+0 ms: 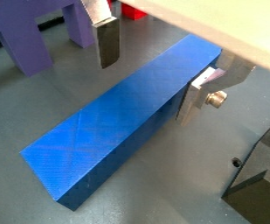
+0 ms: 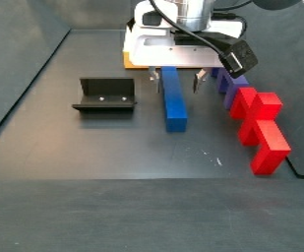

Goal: Pick up the blue object. Move up. Move to above the board. Insert the blue object.
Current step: Pick up the blue object.

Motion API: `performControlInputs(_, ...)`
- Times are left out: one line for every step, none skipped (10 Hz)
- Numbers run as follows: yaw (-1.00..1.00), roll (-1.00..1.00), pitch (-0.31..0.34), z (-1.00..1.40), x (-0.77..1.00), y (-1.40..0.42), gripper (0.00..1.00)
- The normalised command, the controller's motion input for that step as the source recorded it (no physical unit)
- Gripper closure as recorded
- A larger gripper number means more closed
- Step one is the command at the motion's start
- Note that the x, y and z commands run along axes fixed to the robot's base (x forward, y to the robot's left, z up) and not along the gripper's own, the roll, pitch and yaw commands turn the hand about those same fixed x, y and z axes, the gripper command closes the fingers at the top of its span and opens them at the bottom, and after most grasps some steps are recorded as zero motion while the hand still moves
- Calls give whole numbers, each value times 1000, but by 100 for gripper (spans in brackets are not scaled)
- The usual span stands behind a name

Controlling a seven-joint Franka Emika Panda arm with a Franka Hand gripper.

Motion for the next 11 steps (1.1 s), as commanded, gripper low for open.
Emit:
performControlInputs(0,0,0,0,0,0,0)
performControlInputs(0,0,0,0,0,0,100)
performControlInputs(0,0,0,0,0,0,100)
performControlInputs(0,0,0,0,0,0,100)
performControlInputs(0,0,0,0,0,0,100)
performControlInputs(0,0,0,0,0,0,100)
performControlInputs(0,0,0,0,0,0,100)
performControlInputs(0,0,0,0,0,0,100)
performControlInputs(0,0,0,0,0,0,100)
performControlInputs(0,0,0,0,0,0,100)
performControlInputs(0,0,0,0,0,0,100)
